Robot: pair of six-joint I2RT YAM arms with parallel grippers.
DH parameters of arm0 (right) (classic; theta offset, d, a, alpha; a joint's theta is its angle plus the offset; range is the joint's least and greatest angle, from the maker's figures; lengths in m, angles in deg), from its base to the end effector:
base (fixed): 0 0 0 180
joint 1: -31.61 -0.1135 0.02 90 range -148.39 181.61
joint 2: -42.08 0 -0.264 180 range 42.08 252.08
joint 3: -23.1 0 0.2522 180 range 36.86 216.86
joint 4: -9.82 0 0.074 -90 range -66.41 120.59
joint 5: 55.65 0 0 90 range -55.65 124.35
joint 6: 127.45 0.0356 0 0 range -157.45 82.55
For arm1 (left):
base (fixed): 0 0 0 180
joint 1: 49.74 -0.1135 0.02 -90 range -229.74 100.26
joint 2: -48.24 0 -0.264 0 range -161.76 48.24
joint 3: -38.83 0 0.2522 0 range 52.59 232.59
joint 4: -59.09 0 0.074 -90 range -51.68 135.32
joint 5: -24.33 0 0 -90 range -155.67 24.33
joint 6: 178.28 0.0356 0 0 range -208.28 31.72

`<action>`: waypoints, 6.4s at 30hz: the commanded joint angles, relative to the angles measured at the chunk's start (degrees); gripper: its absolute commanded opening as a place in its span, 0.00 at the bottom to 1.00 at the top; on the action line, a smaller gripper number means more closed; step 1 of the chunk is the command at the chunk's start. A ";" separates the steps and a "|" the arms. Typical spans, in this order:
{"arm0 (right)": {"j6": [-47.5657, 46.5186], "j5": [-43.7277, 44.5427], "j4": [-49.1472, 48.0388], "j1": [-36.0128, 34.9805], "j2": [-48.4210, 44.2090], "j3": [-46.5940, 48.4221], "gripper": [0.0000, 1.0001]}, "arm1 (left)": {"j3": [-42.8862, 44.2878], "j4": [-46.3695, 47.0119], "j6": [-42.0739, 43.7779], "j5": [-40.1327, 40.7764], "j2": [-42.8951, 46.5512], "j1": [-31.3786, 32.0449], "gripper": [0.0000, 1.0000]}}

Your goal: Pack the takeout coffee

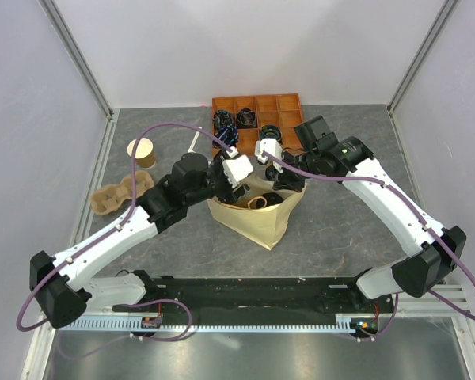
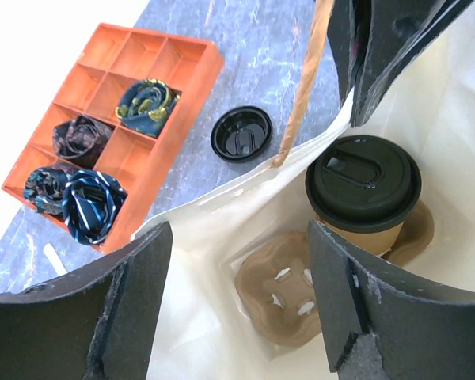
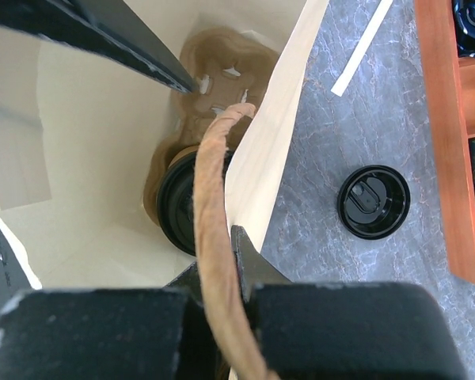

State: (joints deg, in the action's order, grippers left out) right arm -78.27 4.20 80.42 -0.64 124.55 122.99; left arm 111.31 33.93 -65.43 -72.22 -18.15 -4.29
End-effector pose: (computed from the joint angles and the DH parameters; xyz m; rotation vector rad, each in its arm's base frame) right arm 0.2347 0.1692 0.3668 -1.6050 1.8040 0.5862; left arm 0.1854 -0.1941 0.3464 1.1411 1.5430 -0.3753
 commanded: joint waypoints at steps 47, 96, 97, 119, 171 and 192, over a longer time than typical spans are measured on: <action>-1.11 8.97 8.20 14.49 4.62 8.09 0.00 | 56.87 -41.25 -26.41 4.96 -49.53 -31.74 0.85; 4.08 10.46 12.68 15.99 5.15 14.51 0.38 | 58.88 -35.27 -47.90 14.28 -71.16 -30.77 0.57; 3.99 10.55 12.68 15.99 5.15 14.51 0.39 | 58.79 -35.62 -47.29 14.28 -71.07 -30.77 0.55; 5.48 10.82 12.42 15.99 4.10 15.56 0.86 | 50.71 -38.79 -46.23 3.74 -55.27 -30.77 0.02; 16.73 12.22 8.90 21.18 -11.63 15.38 0.98 | 15.12 29.68 -9.24 -28.15 -16.23 -3.18 0.02; 20.34 8.45 7.24 21.17 -11.20 21.10 0.98 | 29.95 9.12 -1.92 -31.17 -20.54 -2.74 0.58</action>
State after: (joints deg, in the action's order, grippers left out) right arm -60.08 14.21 90.02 20.25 113.30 141.31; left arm 135.79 47.91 -66.54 -106.16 -39.16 -7.29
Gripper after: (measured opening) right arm 0.979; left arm 0.552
